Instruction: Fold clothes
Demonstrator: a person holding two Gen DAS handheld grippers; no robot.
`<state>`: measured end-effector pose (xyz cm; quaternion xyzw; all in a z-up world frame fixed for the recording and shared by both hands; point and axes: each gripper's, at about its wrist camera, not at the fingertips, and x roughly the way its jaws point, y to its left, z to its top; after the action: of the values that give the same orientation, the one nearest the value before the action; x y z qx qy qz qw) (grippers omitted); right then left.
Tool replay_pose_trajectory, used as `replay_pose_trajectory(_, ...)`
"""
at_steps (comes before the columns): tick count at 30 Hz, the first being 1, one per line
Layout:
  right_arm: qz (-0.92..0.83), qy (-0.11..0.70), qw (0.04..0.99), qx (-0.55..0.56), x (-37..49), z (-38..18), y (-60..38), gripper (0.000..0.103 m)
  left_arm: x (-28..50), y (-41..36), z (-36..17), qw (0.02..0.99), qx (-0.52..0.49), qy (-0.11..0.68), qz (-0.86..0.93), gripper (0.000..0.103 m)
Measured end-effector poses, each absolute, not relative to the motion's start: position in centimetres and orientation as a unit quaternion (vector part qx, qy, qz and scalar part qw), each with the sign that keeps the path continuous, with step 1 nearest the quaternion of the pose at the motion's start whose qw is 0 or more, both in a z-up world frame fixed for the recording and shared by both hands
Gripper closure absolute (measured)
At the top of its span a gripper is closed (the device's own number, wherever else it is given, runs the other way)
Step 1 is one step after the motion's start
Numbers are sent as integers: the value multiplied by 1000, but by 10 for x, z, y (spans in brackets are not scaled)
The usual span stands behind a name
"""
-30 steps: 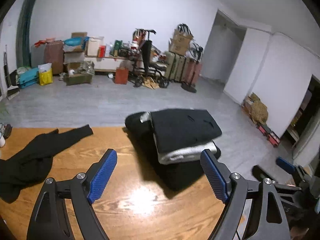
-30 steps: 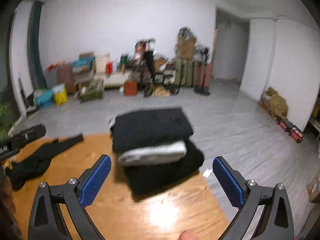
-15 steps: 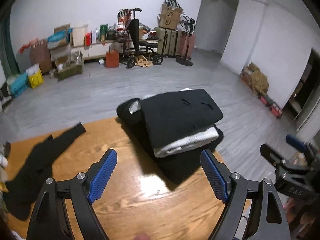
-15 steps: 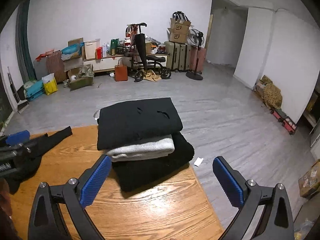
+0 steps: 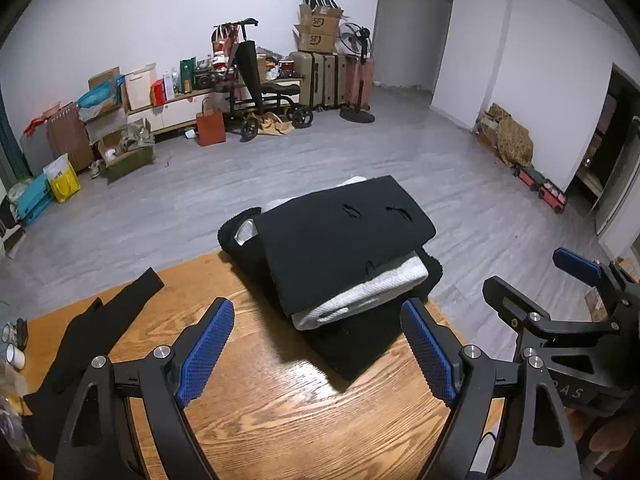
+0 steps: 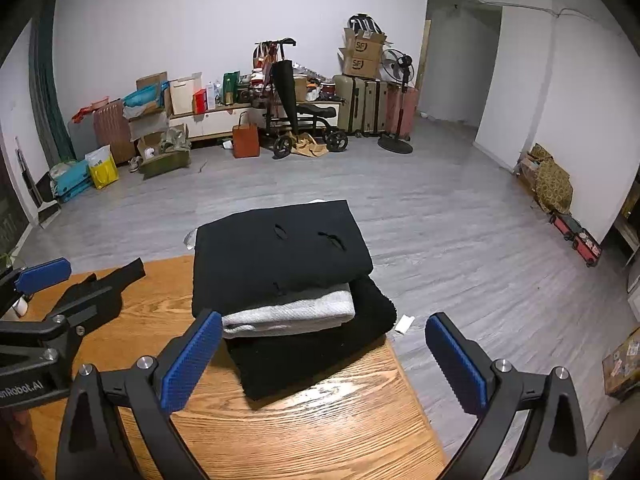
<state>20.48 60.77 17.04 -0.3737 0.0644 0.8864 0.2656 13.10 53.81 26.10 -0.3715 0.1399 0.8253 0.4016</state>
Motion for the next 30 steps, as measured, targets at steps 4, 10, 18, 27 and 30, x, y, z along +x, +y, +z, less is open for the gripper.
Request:
replay_pose_trajectory(4, 884, 62, 268, -377, 207, 168, 609, 0, 133, 542, 259, 403, -374, 142, 823, 18)
replay_pose_trajectory(10, 882, 61, 271, -380, 209, 170, 612, 0, 137, 545, 259, 401, -376, 146, 823, 18)
replay_pose_trajectory(18, 880, 60, 275, -381, 211, 173, 611, 0, 139, 543, 262, 397, -372, 145, 827, 18)
replay_pose_trajectory(27, 880, 51, 275, -384, 213, 173, 607, 0, 138, 541, 256, 388, -376, 152, 828, 18)
replay_pose_trajectory(30, 880, 50, 275, -385, 213, 173, 607, 0, 138, 540, 257, 389, -376, 153, 827, 18)
